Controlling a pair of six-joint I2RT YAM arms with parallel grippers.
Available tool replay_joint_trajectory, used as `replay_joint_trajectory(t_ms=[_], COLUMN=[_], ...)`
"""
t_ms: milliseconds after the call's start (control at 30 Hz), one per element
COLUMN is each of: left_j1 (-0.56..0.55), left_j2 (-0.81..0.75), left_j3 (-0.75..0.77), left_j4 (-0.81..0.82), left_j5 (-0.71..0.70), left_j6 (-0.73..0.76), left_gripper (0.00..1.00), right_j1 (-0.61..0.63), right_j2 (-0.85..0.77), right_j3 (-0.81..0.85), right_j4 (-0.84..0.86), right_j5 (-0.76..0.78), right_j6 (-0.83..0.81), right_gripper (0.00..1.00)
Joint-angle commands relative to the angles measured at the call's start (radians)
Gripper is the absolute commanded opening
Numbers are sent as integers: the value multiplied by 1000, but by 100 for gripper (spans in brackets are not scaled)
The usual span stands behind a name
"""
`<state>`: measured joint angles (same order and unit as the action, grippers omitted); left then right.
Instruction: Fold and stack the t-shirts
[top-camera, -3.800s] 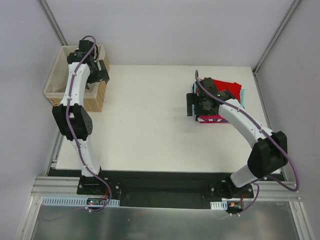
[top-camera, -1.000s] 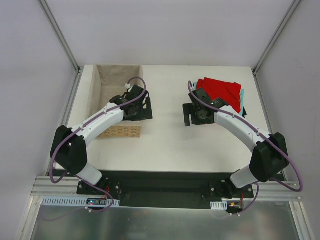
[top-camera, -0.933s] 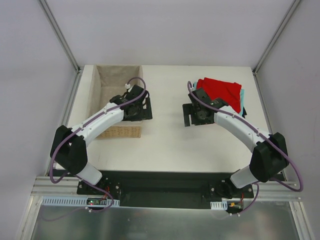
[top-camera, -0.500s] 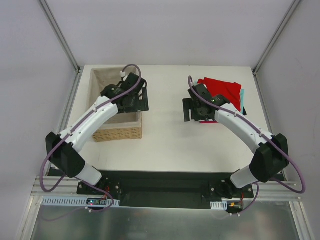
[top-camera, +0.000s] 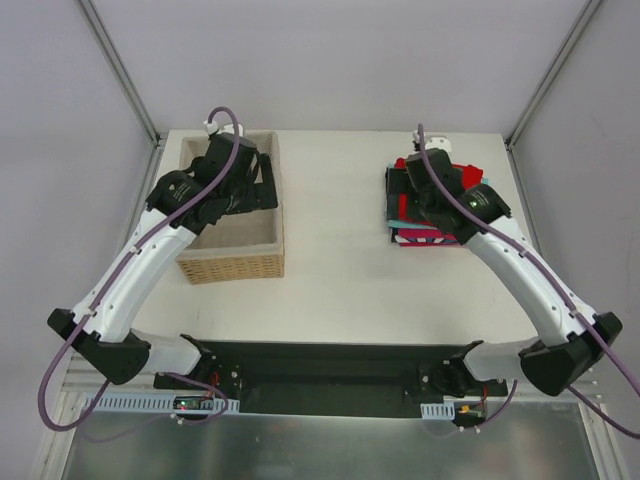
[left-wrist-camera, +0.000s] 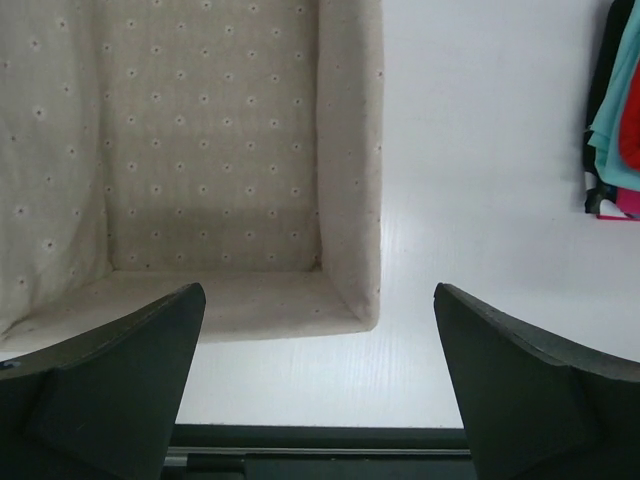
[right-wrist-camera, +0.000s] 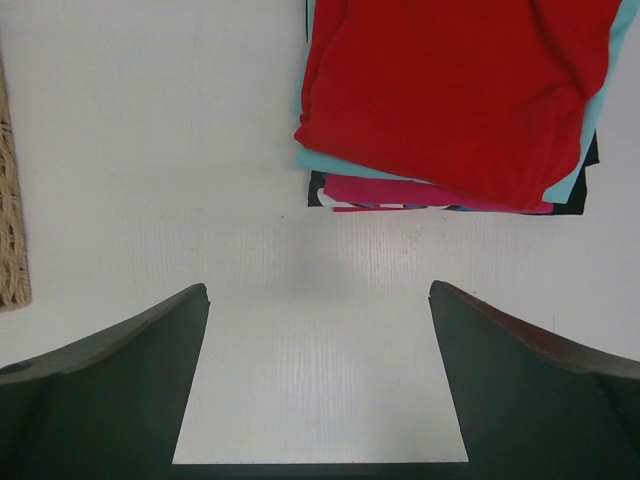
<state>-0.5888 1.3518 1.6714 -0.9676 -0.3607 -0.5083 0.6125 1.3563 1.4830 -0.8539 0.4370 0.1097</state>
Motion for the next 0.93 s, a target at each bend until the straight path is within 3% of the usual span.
replay_joint_trajectory(t_ms=[0,300,900], left_j1=[-5,-5,-5], left_j2=[-138,-295,-315], left_j3=[-117,-274,-306], left_j4=[1,61,75], left_j5=[-75,-109,-146], left_j6=[8,11,25], left_gripper=[99,99,99], right_j1=[4,4,6], right_j2=[-118,-235,-313], right_j3=[-22,-151,-198], right_j4=[-2,69,138], right_j5=[57,48,31], right_j6=[-13,-10,-28], right_gripper=[96,97,97])
